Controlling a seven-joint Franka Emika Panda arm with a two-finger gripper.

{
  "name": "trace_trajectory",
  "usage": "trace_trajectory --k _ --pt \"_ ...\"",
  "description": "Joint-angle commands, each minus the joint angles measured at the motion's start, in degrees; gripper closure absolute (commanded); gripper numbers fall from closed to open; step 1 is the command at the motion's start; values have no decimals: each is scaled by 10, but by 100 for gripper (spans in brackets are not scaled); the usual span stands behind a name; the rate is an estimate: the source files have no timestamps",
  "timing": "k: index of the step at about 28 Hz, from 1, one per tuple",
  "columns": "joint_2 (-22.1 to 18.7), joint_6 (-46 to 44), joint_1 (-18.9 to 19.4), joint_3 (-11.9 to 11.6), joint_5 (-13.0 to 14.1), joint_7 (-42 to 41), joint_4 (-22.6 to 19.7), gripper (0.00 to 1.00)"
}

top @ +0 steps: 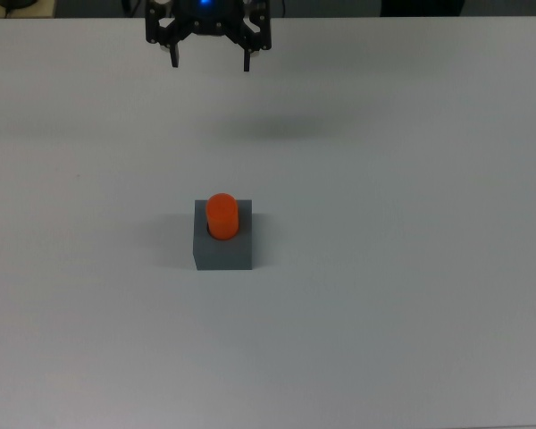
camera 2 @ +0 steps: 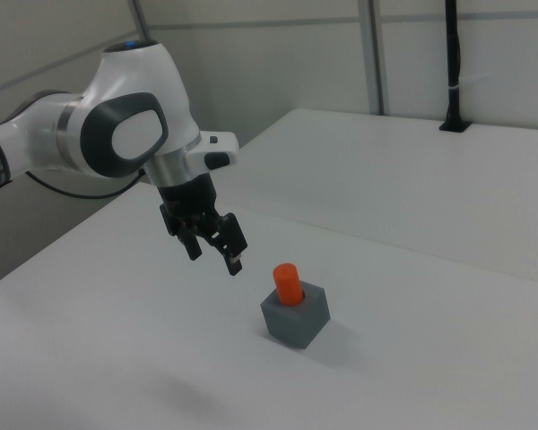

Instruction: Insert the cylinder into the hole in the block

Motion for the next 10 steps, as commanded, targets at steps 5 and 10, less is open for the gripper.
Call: trace_trajectory --k 5,10 --pt "-29 21 1 -2 11 -5 -39 0" --pt "-30 13 0 -6 11 -5 -30 0"
